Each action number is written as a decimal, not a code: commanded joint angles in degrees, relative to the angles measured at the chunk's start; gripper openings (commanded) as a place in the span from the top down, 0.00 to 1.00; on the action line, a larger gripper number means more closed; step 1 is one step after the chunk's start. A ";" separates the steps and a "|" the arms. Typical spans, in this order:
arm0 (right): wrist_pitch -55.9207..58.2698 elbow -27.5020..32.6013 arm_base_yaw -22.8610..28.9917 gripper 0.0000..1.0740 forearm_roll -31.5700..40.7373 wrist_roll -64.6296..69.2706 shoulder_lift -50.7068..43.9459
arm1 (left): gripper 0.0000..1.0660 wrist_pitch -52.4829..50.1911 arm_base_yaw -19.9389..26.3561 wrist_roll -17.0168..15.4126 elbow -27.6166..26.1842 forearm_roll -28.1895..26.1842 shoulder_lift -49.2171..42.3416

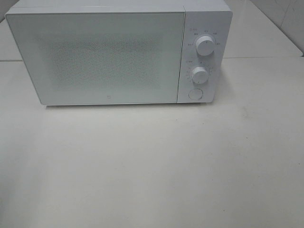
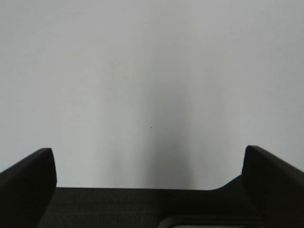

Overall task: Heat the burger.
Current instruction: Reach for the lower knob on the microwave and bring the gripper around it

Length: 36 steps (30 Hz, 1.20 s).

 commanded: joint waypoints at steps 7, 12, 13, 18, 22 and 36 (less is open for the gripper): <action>-0.63 0.17 -0.29 0.30 -0.06 -0.57 -1.60 | 0.08 0.52 0.23 1.32 1.66 -0.11 -12.20; -0.63 0.17 -0.29 0.30 -0.06 -0.57 -1.60 | 0.08 0.46 0.23 1.20 1.49 -0.11 -17.59; -0.63 0.17 -0.29 0.30 -0.06 -0.57 -1.60 | 0.08 0.46 0.23 1.20 1.49 -0.11 -17.59; -0.63 0.17 -0.29 0.30 -0.06 -0.57 -1.60 | 0.08 0.46 0.23 1.20 1.49 -0.17 -22.12; -0.63 0.17 -0.29 0.30 -0.06 -0.57 -1.60 | 0.08 0.46 0.23 1.20 1.49 -0.63 -25.10; -0.63 0.17 -0.29 0.30 -0.06 -0.57 -1.55 | 0.08 0.40 4.53 1.20 1.55 -1.09 -32.03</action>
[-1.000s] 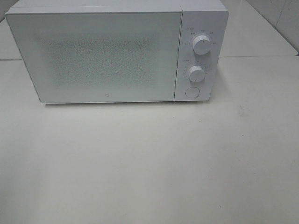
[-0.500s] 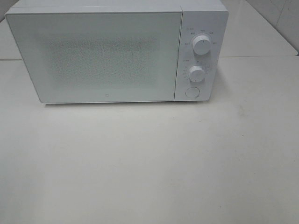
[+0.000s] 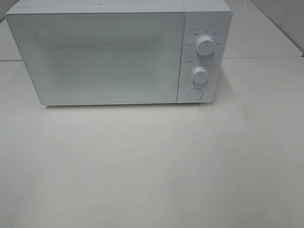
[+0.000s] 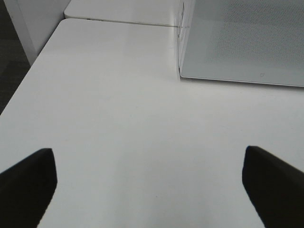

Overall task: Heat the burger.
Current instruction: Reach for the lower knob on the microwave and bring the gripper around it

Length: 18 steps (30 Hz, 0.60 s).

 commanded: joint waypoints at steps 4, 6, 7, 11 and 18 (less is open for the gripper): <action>-0.80 0.11 -0.29 0.30 -0.11 -0.63 -1.43 | 0.08 -0.06 0.06 0.06 0.23 -0.63 -1.49; -2.35 -0.92 -0.29 0.30 -0.17 -0.63 -0.17 | 0.08 -0.06 0.06 0.06 0.23 -0.57 -1.43; -2.35 -0.92 -0.29 0.30 -0.17 -0.63 -0.17 | 0.08 -0.06 0.06 0.06 0.23 -0.57 -1.43; -8.94 -1.60 -0.29 0.30 -0.29 -0.69 4.01 | 0.08 -0.06 0.06 0.06 0.23 -0.57 -1.43; -21.37 -1.60 -0.29 0.30 -1.49 -0.57 12.55 | 0.08 -0.06 0.06 0.06 0.23 -0.57 -1.43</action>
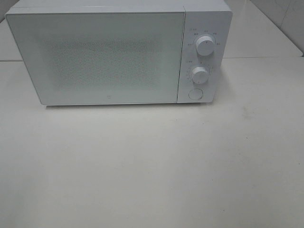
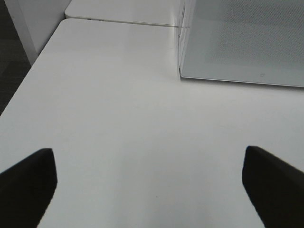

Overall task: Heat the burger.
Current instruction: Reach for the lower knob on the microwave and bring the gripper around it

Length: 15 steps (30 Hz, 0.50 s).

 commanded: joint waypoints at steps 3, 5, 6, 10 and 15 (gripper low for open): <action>-9.34 -0.34 -0.29 0.30 -1.20 -0.52 5.16 | 0.08 -0.06 -0.06 0.06 0.23 -0.57 -1.43; -10.71 -0.34 -0.29 0.30 -1.20 -0.46 6.19 | 0.08 -0.06 -0.06 0.06 0.23 -0.57 -1.43; -12.83 -0.34 -0.29 0.30 -1.15 -0.29 8.14 | 0.08 -0.06 -0.06 0.06 0.23 -0.57 -1.43; -14.95 -0.34 -0.29 0.30 -0.97 -0.06 11.57 | 0.08 -0.06 -0.06 0.06 0.23 -0.57 -1.43; -20.00 -0.34 -0.29 0.30 -0.97 0.17 17.65 | 0.08 -0.06 -0.06 0.06 0.23 -0.57 -1.43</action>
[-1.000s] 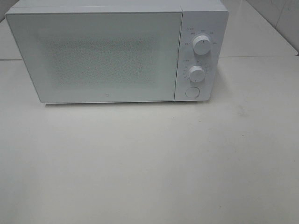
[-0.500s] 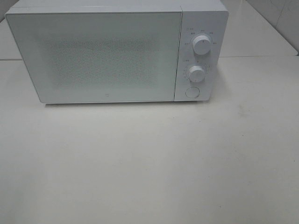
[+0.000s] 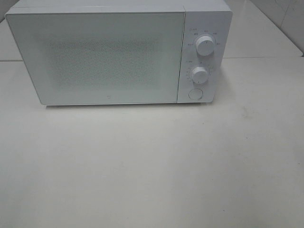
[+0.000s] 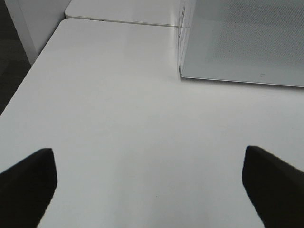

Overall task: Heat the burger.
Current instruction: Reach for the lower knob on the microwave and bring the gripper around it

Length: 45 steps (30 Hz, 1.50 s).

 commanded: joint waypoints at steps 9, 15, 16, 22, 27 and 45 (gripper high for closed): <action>-12.38 -0.34 -0.29 0.30 -0.40 -0.29 10.89 | 0.08 -0.06 -0.06 0.06 0.23 -0.57 -1.43; -21.37 -0.34 -0.29 0.30 -0.40 -0.34 18.56 | 0.08 -0.06 -0.06 0.06 0.23 -0.57 -1.43; -24.24 -0.34 -0.29 0.30 -0.86 -0.34 21.03 | 0.08 -0.06 -0.06 0.06 0.23 -0.57 -1.43; -37.18 3.09 -0.29 0.30 -1.49 -0.92 28.19 | 0.08 -0.06 -0.06 0.06 0.23 -0.57 -1.43; -48.13 6.93 -0.29 0.30 0.11 -1.95 33.52 | 0.08 -0.06 -0.06 0.06 0.23 -0.57 -1.43; -81.82 14.67 10.43 0.30 38.04 -30.88 53.00 | 0.08 -0.06 -0.06 0.06 0.23 -0.57 -1.43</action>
